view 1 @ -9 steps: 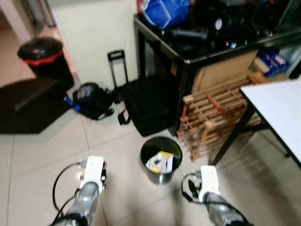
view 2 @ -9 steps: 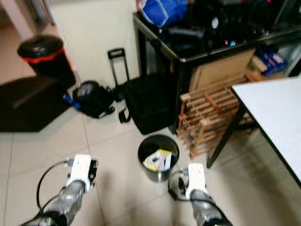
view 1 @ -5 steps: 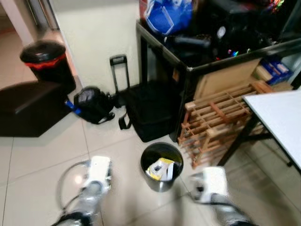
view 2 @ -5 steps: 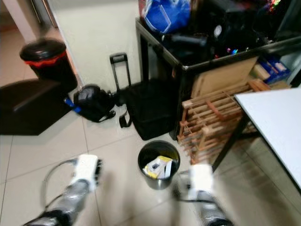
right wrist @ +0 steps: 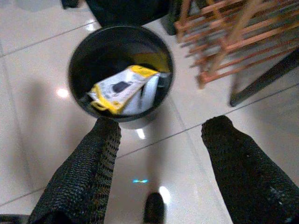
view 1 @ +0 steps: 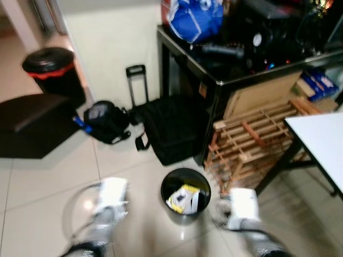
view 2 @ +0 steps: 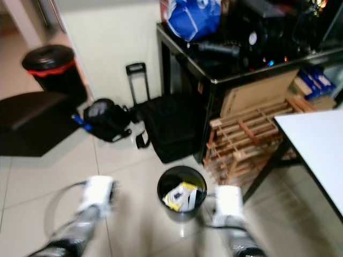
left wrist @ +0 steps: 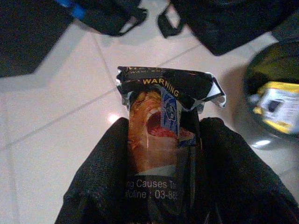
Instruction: Picking trash to rubbish bin
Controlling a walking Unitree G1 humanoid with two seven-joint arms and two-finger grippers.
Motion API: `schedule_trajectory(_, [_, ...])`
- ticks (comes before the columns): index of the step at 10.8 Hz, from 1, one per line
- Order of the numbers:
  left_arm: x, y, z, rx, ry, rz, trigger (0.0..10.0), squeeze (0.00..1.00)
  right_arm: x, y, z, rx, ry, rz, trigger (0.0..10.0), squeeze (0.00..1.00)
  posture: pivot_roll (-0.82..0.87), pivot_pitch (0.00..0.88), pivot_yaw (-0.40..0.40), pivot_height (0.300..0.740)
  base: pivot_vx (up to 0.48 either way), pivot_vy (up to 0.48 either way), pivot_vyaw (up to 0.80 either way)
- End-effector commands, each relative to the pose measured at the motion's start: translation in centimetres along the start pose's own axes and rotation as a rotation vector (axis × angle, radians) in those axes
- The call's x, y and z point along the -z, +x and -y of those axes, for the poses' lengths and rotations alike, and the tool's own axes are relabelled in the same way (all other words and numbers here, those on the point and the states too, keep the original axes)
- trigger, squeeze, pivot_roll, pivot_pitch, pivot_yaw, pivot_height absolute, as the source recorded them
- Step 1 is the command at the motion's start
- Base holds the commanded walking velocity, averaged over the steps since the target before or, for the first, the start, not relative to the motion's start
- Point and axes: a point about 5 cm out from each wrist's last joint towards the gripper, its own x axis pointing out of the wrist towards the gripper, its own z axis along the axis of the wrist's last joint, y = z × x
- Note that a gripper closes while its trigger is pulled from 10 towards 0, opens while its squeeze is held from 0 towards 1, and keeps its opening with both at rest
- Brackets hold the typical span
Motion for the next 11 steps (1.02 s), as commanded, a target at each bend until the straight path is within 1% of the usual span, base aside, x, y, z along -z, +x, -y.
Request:
schedule_trajectory(1, [-0.17, 0.00, 1.05, 0.019, -0.006, 0.000, 10.0, 0.00, 0.09, -0.17, 1.41, 0.032, -0.007, -0.003, 10.0, 0.00, -0.06, 0.079, 0.043, 0.740, 0.300, 0.000, 0.00])
schedule_trajectory(5, [-0.13, -0.01, 1.10, 0.021, -0.007, -0.002, 10.0, 0.00, 0.01, -0.15, 1.42, 0.029, 0.003, -0.001, 10.0, 0.00, -0.06, 0.084, 0.040, 0.740, 0.296, 0.000, 0.00])
schedule_trajectory(7, [-0.17, 0.00, 1.09, 0.021, -0.006, -0.001, 10.0, 0.00, 0.05, -0.14, 1.30, 0.020, 0.008, -0.006, 10.0, 0.00, -0.06, 0.085, 0.041, 0.740, 0.296, 0.000, -0.80])
schedule_trajectory(11, [-0.32, 0.05, 0.99, 0.022, -0.007, 0.003, 10.0, 0.00, -0.03, -0.13, 1.26, 0.022, 0.000, 0.002, 10.0, 0.00, -0.06, 0.090, 0.040, 0.740, 0.294, 0.000, 0.00])
